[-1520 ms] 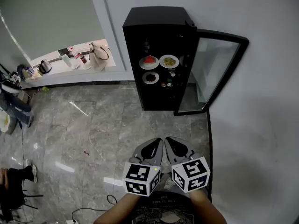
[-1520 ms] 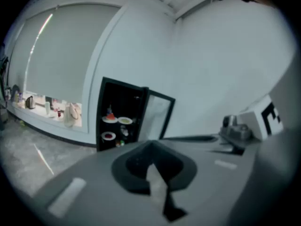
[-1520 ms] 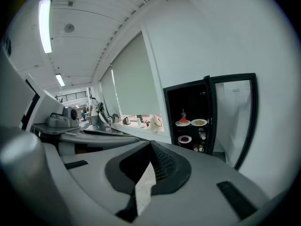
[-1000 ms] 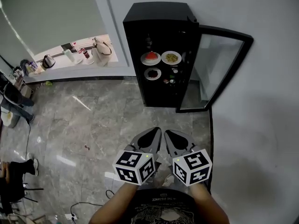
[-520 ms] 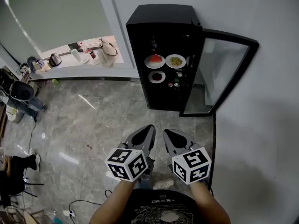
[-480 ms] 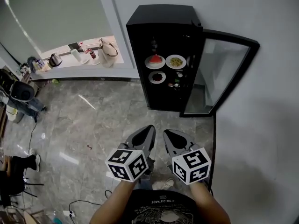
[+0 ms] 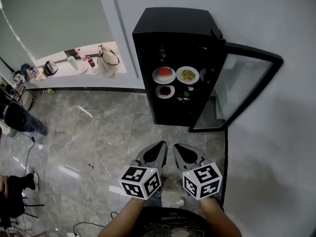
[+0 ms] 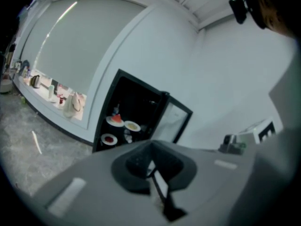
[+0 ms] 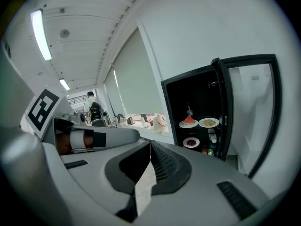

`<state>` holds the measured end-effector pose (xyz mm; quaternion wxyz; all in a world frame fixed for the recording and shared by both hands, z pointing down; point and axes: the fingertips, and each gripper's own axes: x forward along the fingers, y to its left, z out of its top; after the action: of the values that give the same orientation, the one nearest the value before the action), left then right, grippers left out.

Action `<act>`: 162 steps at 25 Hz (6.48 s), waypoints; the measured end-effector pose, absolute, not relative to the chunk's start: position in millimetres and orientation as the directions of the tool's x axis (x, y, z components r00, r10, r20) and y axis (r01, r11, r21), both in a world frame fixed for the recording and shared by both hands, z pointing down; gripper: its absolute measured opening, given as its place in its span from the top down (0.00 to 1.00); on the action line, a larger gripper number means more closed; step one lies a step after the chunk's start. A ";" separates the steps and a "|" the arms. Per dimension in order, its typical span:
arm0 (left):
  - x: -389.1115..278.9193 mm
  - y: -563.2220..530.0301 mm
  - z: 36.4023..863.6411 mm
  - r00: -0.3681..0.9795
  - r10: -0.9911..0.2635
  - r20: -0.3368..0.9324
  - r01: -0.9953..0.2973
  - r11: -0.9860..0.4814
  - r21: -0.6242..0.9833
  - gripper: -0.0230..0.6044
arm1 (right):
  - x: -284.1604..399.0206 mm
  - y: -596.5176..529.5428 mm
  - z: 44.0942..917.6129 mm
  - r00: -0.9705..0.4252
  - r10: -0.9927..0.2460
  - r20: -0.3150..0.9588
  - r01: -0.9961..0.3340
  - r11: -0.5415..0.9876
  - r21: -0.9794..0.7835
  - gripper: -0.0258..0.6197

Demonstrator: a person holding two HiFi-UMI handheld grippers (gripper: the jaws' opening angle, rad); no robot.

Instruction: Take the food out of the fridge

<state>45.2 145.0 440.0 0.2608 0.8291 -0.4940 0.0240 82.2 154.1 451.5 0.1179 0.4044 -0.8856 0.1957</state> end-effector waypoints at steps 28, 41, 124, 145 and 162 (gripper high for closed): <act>-49.9 -65.6 447.5 0.648 -0.706 0.286 -0.751 -0.529 0.395 0.99 | 7.0 -93.9 496.5 -0.534 -0.807 0.251 -0.648 0.200 -0.735 0.95; -17.1 -150.1 457.3 0.647 -0.699 0.306 -0.756 -0.533 0.380 0.99 | 42.7 -205.6 593.9 -0.475 -0.846 0.244 -0.394 -0.044 -0.918 0.80; -69.4 -127.0 378.6 0.619 -0.771 0.150 -0.758 -0.536 0.371 0.99 | 12.1 -118.8 262.7 -0.633 -0.773 -0.043 -0.059 0.103 -0.993 0.94; -49.5 -150.8 358.1 0.618 -0.776 0.124 -0.755 -0.543 0.367 0.99 | 5.7 -234.1 273.7 -0.516 -0.856 -0.019 0.036 0.000 -0.999 0.92; -57.1 -141.7 358.2 0.601 -0.789 0.129 -0.773 -0.531 0.347 0.99 | 3.1 -239.7 274.3 -0.474 -0.874 -0.105 0.052 0.091 -0.994 0.85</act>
<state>-57.1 -141.7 358.2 0.1872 0.8748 -0.4464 -0.0219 3.1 -239.7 274.3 -0.3933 0.3288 -0.6253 0.5884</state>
